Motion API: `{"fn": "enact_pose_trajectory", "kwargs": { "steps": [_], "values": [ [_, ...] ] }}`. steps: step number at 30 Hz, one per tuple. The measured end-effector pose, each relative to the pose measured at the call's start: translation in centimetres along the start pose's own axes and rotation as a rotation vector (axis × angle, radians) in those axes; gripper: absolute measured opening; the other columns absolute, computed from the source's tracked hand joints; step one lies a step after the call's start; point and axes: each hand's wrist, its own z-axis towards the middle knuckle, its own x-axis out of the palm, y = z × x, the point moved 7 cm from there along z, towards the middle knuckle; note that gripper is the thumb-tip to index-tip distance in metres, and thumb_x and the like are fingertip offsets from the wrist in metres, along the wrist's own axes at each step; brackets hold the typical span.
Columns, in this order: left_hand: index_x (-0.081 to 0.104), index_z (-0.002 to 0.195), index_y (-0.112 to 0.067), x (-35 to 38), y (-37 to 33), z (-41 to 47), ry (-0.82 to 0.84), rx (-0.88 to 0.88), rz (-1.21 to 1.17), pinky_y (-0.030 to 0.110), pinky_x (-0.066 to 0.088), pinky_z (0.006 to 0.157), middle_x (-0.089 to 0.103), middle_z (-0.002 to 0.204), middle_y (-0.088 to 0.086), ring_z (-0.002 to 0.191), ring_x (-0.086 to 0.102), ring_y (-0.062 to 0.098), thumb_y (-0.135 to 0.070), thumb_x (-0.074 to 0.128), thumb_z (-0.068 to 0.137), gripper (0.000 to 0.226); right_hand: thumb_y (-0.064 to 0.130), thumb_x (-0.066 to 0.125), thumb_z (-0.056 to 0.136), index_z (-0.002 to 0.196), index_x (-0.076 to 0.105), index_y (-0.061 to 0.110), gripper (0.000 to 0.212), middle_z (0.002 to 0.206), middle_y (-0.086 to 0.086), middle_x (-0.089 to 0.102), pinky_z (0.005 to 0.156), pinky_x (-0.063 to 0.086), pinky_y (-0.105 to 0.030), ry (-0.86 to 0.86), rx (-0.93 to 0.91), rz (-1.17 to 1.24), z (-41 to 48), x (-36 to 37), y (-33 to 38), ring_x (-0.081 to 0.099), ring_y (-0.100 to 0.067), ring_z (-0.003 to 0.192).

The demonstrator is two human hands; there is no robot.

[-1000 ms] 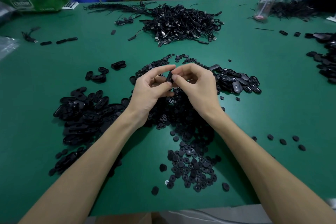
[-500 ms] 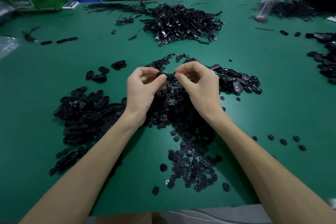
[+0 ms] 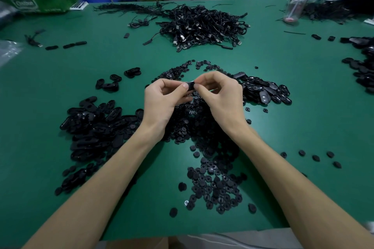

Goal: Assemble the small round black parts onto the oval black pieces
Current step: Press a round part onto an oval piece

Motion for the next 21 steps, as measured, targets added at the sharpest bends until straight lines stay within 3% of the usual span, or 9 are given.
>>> {"fn": "enact_pose_trajectory", "kwargs": {
  "steps": [8,15,19,21],
  "values": [
    [0.066,0.101,0.008,0.2,0.2,-0.1,0.025,-0.021,-0.054,0.04,0.062,0.089,0.074,0.102,0.025,0.097,0.077,0.033,-0.002,0.075,0.092,0.016,0.007,0.076,0.089,0.094,0.077,0.012,0.007,0.087,0.003,0.073,0.071,0.045,-0.008,0.007,-0.058,-0.042,-0.1,0.2,0.2,0.065,-0.005,0.079],
    [0.063,0.11,0.005,0.5,0.4,-0.1,0.101,-0.057,-0.115,0.04,0.061,0.093,0.078,0.093,0.011,0.094,0.078,0.029,0.002,0.075,0.091,0.023,0.01,0.079,0.087,0.092,0.077,0.015,0.007,0.091,-0.001,0.066,0.073,0.042,-0.01,-0.006,-0.046,-0.039,0.0,-0.3,0.1,0.059,-0.004,0.078],
    [0.067,0.115,0.002,0.5,0.2,0.1,0.126,-0.031,-0.091,0.041,0.06,0.095,0.077,0.097,0.012,0.096,0.077,0.03,0.002,0.073,0.092,0.024,0.018,0.083,0.086,0.104,0.074,0.021,0.02,0.101,-0.003,0.063,0.076,0.045,-0.015,0.046,0.056,0.093,0.2,0.0,-0.8,0.06,-0.01,0.082],
    [0.07,0.115,0.001,0.4,-0.1,0.2,0.161,-0.009,-0.058,0.041,0.06,0.096,0.077,0.101,0.015,0.099,0.076,0.032,0.0,0.072,0.094,0.021,0.016,0.085,0.083,0.108,0.073,0.018,0.027,0.093,-0.006,0.066,0.076,0.049,-0.02,0.067,0.119,0.22,0.4,0.1,-1.4,0.06,-0.01,0.078]
  ]
}}
